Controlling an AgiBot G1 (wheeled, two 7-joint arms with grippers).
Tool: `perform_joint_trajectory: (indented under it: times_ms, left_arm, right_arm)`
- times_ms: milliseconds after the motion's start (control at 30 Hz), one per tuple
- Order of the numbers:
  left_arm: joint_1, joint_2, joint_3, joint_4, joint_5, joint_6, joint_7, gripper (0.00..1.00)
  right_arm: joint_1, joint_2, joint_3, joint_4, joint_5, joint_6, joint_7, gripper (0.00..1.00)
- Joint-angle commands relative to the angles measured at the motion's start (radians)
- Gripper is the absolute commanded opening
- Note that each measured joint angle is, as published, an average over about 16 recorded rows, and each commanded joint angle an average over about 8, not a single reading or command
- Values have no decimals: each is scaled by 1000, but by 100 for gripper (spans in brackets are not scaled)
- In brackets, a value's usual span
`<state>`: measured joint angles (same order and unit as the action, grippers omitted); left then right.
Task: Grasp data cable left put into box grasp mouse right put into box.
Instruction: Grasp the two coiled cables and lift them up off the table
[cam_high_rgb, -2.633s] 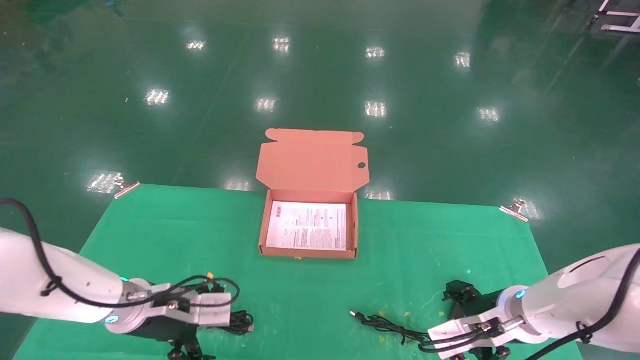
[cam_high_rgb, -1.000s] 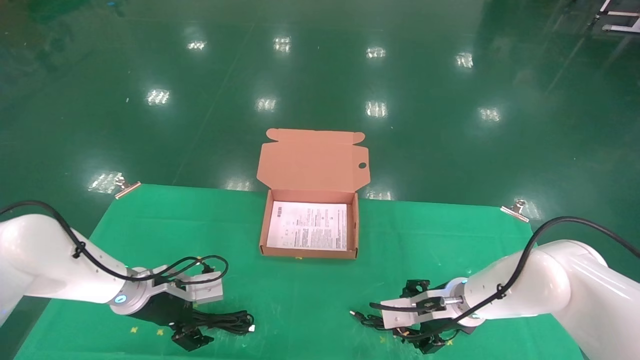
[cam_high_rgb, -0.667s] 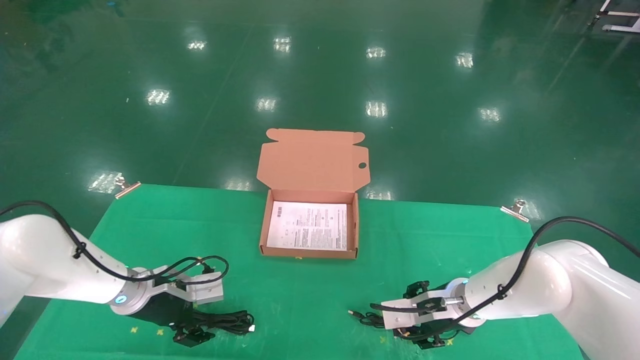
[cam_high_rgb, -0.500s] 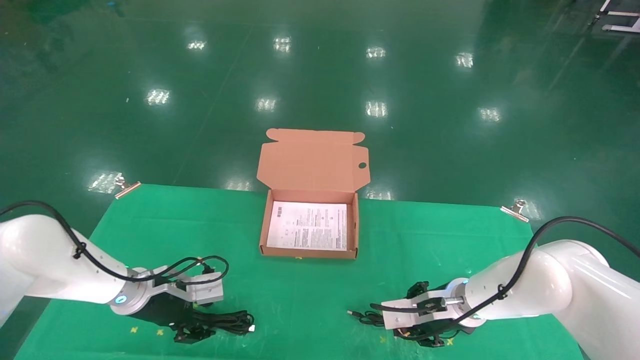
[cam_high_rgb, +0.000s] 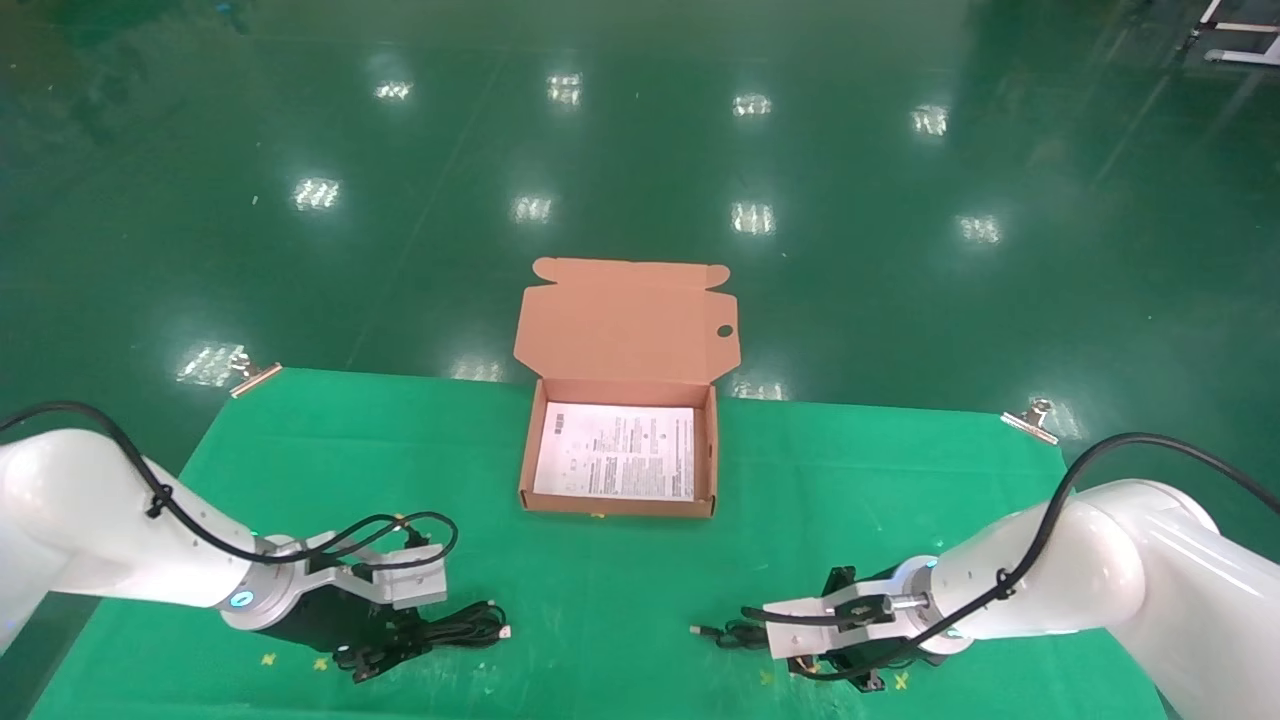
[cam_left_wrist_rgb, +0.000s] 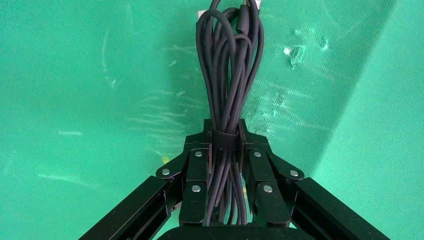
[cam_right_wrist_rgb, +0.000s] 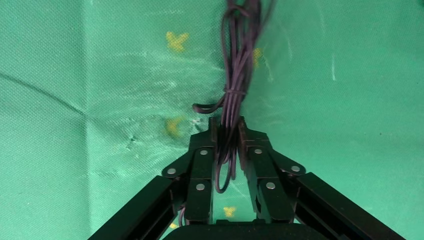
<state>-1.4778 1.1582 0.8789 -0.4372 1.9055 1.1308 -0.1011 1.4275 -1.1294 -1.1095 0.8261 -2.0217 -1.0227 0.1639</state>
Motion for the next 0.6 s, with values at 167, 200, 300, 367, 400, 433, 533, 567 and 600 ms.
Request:
perform_joint_trajectory:
  times_ms: [167, 200, 300, 367, 400, 433, 533, 567, 600]
  left_arm:
    - [-5, -9, 9, -8, 10, 20, 10, 0]
    - [-8, -12, 11, -10, 14, 26, 13, 0]
    - [-19, -24, 17, -17, 21, 46, 21, 0]
    - [-31, -33, 19, -21, 26, 56, 26, 0]
    - [-39, -38, 19, -24, 28, 59, 28, 0]
    - [-48, -43, 19, -28, 29, 62, 30, 0]
    - [-83, -60, 15, -44, 32, 69, 37, 0]
    - [-96, -66, 13, -51, 32, 70, 39, 0]
    - [-109, -72, 11, -59, 33, 70, 41, 0]
  right_arm:
    - [9, 15, 1, 23, 2, -22, 6, 0]
    - [14, 23, 1, 33, 3, -33, 12, 0]
    - [33, 52, 6, 73, 1, -65, 44, 0]
    - [48, 76, 13, 104, -2, -81, 74, 0]
    - [57, 89, 18, 120, -5, -86, 91, 0]
    - [66, 102, 23, 137, -8, -89, 109, 0]
    - [101, 142, 45, 190, -25, -86, 163, 0]
    - [114, 154, 53, 207, -33, -82, 180, 0]
    - [128, 163, 61, 223, -42, -75, 195, 0]
